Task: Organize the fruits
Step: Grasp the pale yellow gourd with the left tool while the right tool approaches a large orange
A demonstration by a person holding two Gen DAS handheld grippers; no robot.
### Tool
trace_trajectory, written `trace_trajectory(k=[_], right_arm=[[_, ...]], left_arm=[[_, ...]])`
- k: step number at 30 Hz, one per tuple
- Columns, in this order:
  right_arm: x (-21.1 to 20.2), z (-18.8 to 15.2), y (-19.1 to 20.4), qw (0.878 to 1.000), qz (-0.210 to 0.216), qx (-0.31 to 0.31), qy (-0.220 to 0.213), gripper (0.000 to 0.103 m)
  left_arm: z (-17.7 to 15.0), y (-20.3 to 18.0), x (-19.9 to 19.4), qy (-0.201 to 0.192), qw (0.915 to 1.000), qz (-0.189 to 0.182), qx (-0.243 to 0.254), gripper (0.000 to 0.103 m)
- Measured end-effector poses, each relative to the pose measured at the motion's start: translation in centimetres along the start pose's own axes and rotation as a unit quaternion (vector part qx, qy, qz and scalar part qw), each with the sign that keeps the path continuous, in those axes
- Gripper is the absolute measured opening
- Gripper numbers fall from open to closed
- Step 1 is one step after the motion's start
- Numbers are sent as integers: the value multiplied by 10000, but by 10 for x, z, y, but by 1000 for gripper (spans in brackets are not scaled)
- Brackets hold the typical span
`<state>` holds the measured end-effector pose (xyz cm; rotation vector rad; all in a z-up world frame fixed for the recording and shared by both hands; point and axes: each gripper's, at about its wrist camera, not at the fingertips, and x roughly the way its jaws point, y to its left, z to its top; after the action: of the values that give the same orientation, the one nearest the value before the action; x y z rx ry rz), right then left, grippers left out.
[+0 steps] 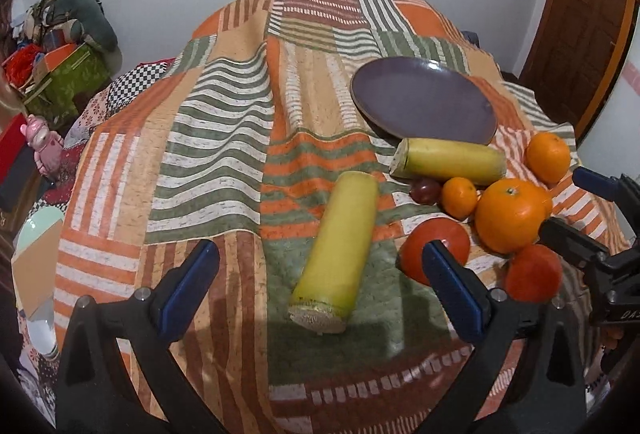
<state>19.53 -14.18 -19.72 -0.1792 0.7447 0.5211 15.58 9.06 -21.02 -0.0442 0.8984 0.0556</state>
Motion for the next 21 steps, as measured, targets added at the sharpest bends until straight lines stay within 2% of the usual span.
trace_trajectory(k=[1,3,8,11,15,20,21], right_arm=[[2,0,0,10000,8,-30,21,100],[7,0,0,9999,100,-63,94,90],[19,-1,1,9991,242,-219,280,80],[23,1,4,9988,190,-363,275,80],[28,2,6,9981,165,-514,306,80],[34,4,10,9965,163,-722,379,80],[35,4,11,9964,161,-736,389,77]], left_arm=[[0,0,3,29,10000,-10,18,97],[2,1,11,141,9998,-107,4,87],[2,2,25,275,9994,-228,-13,82],[2,-1,31,339,9990,-299,71,77],[1,-4,43,540,9979,-340,84,55],[1,-1,49,605,9970,-487,-50,46],[1,-1,48,609,9968,-510,-55,46]])
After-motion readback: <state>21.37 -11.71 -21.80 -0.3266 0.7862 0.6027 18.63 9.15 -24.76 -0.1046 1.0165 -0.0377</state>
